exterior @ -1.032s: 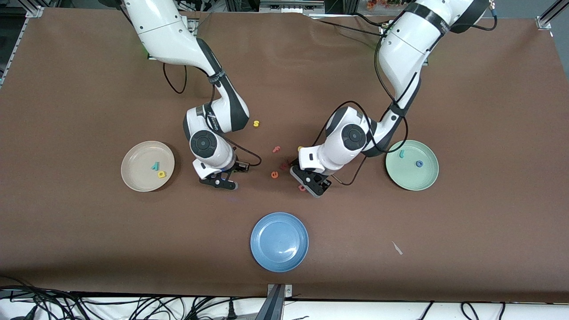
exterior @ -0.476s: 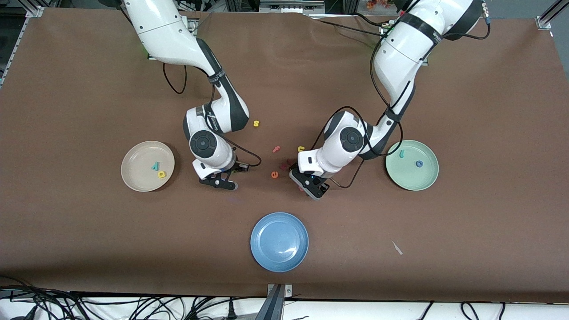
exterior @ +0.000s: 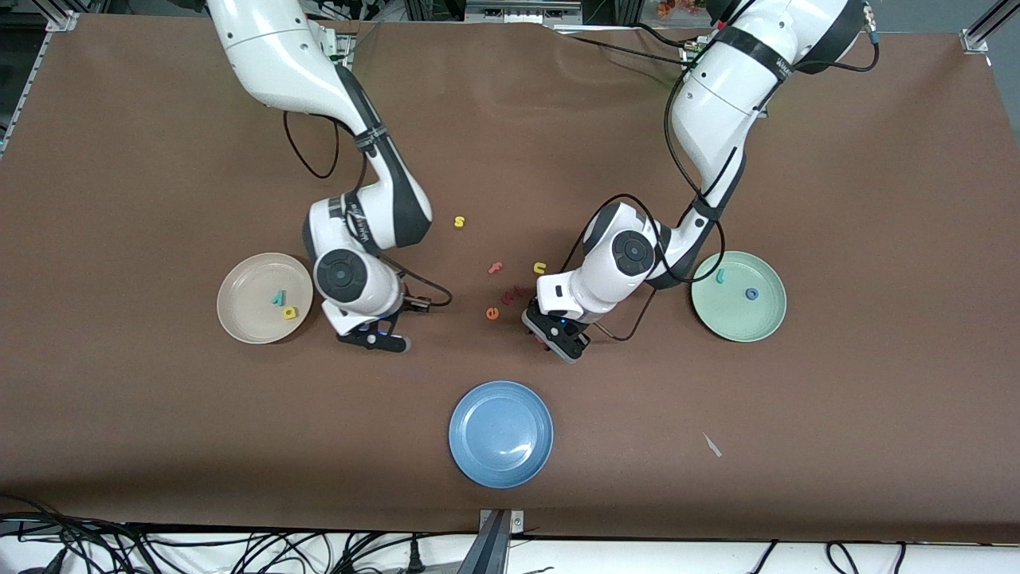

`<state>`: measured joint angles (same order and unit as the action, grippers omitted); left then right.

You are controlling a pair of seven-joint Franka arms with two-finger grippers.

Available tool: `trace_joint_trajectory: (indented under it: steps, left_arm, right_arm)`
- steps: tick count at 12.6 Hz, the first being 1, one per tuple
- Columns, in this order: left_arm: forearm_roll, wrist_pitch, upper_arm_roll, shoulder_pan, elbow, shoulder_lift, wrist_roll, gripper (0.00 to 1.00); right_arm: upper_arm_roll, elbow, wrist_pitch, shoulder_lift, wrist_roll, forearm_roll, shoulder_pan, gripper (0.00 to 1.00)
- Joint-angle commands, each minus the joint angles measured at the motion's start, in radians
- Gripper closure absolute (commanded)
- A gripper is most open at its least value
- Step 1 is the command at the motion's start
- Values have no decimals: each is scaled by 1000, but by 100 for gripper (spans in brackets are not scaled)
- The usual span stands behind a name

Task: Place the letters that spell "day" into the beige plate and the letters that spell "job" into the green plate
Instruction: 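Grasp pink q with the left gripper while the right gripper grasps green d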

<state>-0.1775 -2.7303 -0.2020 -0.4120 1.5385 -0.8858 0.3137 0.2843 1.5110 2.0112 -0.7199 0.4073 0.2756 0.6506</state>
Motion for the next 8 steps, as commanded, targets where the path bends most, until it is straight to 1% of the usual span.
trace_joint_trajectory:
  steps: [1,3,4,5,6,7,8]
  left_arm:
    - [12,-2,16,-18,-21,-12,8,52]
    - [22,-2,16,-18,-20,-10,8,53]
    - [33,-2,16,-18,-20,-9,8,66]
    - [47,-2,16,-18,-20,-10,8,76]
    - [61,0,16,-18,-20,-9,7,78]
    - [61,0,16,-18,-17,-9,7,78]
    - [61,0,16,-18,-14,-9,7,78]
  right_arm:
    - [76,29,-107,51,-143,-3,-5,84]
    - [139,95,-108,91,-285,-7,-5,83]
    - [177,130,-108,108,-367,-7,-5,83]
    - [215,171,-108,128,-433,-7,-5,83]
    - [243,201,-108,132,-476,-7,-5,83]
    - [266,212,-106,128,-487,-4,-6,83]
    - [272,233,-83,117,-490,0,-12,82]
